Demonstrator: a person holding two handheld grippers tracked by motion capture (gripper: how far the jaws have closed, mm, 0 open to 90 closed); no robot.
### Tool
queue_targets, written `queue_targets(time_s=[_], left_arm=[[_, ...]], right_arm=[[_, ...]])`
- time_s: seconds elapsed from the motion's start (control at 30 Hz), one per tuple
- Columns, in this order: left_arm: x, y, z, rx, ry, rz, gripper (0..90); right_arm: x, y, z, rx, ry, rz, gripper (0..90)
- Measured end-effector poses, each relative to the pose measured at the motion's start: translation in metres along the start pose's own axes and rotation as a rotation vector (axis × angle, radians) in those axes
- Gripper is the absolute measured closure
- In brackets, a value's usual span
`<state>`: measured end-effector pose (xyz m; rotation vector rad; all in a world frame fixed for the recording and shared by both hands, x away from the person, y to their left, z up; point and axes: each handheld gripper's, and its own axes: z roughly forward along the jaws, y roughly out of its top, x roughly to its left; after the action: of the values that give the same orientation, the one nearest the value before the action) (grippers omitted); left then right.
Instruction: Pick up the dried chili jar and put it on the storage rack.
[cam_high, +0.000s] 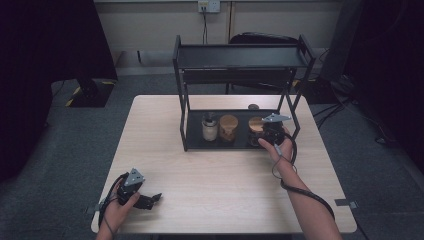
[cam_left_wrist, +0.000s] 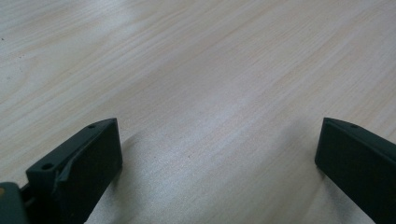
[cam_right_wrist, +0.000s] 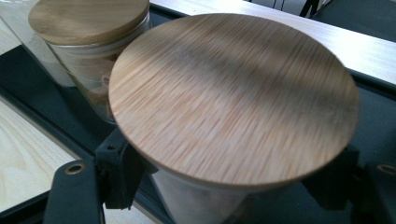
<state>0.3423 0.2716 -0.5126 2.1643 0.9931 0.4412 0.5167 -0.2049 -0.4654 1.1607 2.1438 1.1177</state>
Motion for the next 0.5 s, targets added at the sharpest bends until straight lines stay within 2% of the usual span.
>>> queue_targets(time_s=[0.5], left_arm=[[0.0000, 0.0000, 0.0000, 0.000, 0.000, 0.000, 0.1]], right_arm=[[-0.0003, 0.0028, 0.0069, 0.004, -0.007, -0.004, 25.5]])
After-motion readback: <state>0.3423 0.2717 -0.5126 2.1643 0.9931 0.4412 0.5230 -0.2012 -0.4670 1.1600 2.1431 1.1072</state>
